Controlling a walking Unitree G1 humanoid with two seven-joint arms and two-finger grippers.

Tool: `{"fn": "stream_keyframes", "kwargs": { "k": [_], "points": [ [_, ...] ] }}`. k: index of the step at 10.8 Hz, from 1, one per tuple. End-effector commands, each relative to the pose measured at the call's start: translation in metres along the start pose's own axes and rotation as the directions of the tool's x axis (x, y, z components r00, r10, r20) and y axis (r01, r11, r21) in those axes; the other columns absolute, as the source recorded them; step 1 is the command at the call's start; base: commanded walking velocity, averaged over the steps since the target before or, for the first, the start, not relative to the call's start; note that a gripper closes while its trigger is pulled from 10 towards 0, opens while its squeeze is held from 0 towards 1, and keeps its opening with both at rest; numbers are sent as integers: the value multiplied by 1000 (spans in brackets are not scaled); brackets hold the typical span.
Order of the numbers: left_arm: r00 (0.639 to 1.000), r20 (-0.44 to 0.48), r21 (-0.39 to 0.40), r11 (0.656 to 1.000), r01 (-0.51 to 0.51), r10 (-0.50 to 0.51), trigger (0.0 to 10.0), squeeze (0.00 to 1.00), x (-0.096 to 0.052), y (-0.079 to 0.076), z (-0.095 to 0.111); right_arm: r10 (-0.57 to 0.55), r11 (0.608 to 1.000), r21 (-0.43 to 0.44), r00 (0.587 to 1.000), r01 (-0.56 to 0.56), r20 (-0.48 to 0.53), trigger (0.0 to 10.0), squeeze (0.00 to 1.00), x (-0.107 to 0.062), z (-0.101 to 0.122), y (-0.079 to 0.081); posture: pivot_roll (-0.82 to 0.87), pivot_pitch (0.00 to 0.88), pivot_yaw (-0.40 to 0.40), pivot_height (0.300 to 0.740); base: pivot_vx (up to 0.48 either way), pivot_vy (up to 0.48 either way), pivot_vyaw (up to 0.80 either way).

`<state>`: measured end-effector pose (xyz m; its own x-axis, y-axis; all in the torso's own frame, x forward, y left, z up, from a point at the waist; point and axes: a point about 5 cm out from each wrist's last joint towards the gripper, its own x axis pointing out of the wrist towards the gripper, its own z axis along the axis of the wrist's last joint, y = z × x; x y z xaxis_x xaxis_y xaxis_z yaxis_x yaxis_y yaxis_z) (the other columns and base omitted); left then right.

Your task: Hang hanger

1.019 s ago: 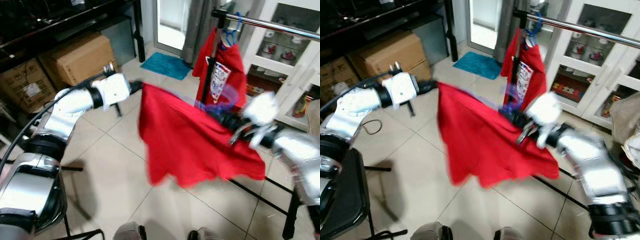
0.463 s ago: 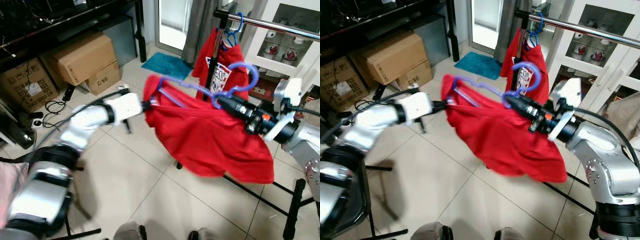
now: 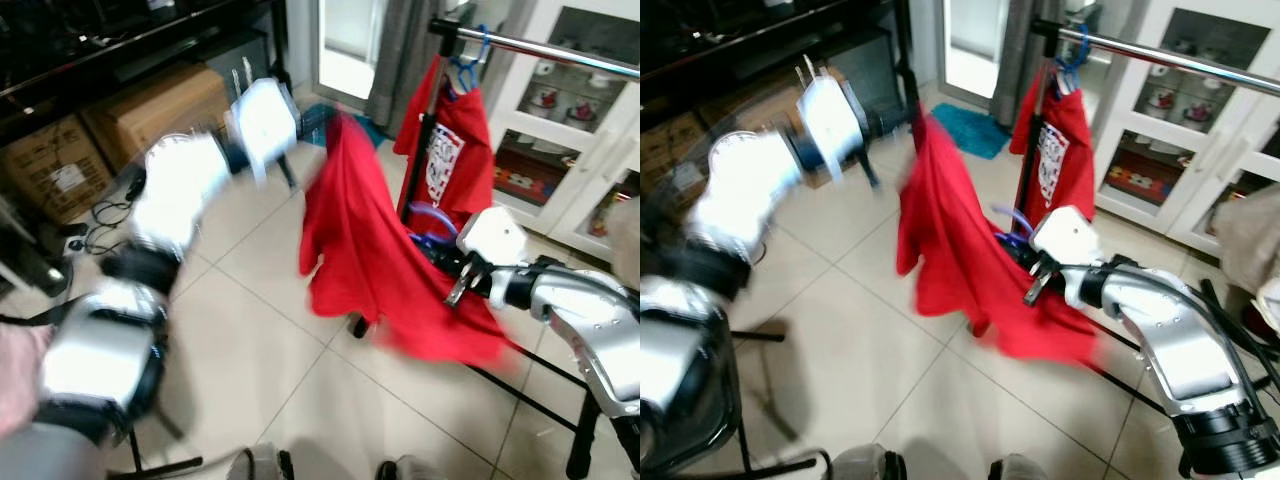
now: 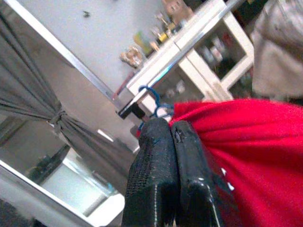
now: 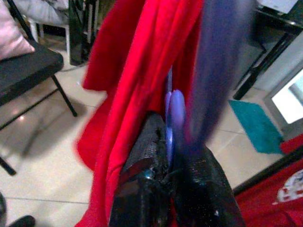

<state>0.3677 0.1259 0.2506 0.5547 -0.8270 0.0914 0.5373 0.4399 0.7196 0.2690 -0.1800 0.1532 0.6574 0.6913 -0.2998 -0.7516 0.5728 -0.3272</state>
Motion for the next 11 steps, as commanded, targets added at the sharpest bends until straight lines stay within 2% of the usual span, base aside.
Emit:
{"fn": "stream_keyframes", "kwargs": {
  "k": [1, 2, 3, 4, 6, 7, 8, 9, 11],
  "points": [
    [998, -58, 55, 998, 41, -38, 0, 0, -10, 6, -5, -5, 999, -32, 998, 3, -63, 0, 0, -5, -10, -1, -61, 0, 56, 740, 0, 0, 0],
    [995, -81, 66, 996, 67, -62, 0, 0, -17, 9, -7, -22, 1000, -22, 998, 20, -51, 0, 0, -7, -11, -3, -64, 0, 62, 740, 0, 0, 0],
    [972, -190, 80, 985, 152, -134, 0, 0, -31, 5, -21, -46, 996, 74, 996, 41, 70, 0, 0, -12, 1, -9, -64, 0, 62, 740, 0, 0, 0],
    [950, -268, 64, 981, 185, -161, 0, 0, -41, -1, -34, -37, 991, 135, 985, 15, 167, 0, 0, -19, 12, -12, -64, 0, 64, 740, 0, 0, 0],
    [912, -355, -20, 977, 213, -206, 0, 0, -55, -19, -56, -47, 973, 228, 950, -26, 309, 0, 0, -29, 30, -18, -64, 0, 64, 740, 0, 0, 0],
    [892, -408, -72, 980, 184, -197, 0, 0, -63, -33, -71, -32, 961, 267, 931, -71, 365, 0, 0, -33, 37, -20, -66, 0, 62, 740, 0, 0, 0],
    [898, -408, -96, 986, 136, -164, 0, 0, -63, -37, -75, 14, 954, 273, 931, -121, 364, 0, 0, -35, 37, -16, -65, 0, 61, 740, 0, 0, 0],
    [903, -396, -111, 985, 132, -166, 0, 0, -61, -43, -76, 22, 955, 271, 939, -121, 344, 0, 0, -33, 35, -12, -66, 0, 59, 740, 0, 0, 0],
    [907, -348, -139, 970, 198, -235, 0, 0, -50, -60, -73, -91, 961, 275, 937, -6, 337, 0, 0, -26, 37, -23, -67, 0, 59, 740, 0, 0, 0]
  ]
}}
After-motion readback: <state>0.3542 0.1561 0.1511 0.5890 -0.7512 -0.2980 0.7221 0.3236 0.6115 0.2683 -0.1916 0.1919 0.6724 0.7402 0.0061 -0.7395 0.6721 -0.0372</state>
